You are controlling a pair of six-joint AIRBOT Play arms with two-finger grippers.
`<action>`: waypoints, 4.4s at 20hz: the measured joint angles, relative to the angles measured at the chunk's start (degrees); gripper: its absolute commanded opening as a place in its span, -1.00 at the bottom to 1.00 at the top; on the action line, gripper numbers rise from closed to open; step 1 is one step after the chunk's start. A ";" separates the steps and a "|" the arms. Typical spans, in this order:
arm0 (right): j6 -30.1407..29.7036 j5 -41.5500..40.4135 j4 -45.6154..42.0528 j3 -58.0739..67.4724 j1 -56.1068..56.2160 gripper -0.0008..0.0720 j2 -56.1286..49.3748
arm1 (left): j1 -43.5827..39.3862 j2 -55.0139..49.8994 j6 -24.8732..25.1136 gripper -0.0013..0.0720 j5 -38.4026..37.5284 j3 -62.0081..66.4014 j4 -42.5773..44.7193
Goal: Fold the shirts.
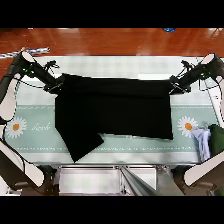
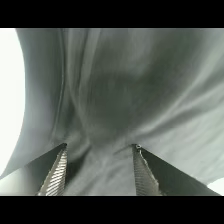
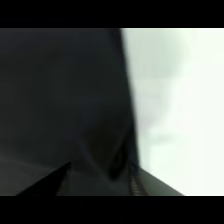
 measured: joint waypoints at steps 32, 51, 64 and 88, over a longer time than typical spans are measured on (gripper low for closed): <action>-8.17 -15.50 24.92 -68.08 -13.94 0.16 74.14 | 8.68 47.47 11.02 -0.92 25.38 -76.30 -14.32; -5.57 -15.08 11.28 -78.95 -21.46 0.16 59.56 | 7.10 47.45 10.40 -0.92 26.53 -76.61 -16.15; -12.66 -24.63 20.28 -66.34 -7.67 -0.92 46.99 | 7.10 47.39 10.51 -0.92 24.24 -68.00 -16.50; -8.48 -25.88 20.94 -23.47 -4.00 -0.17 13.42 | -0.72 -3.08 0.94 -0.59 13.81 3.02 -18.51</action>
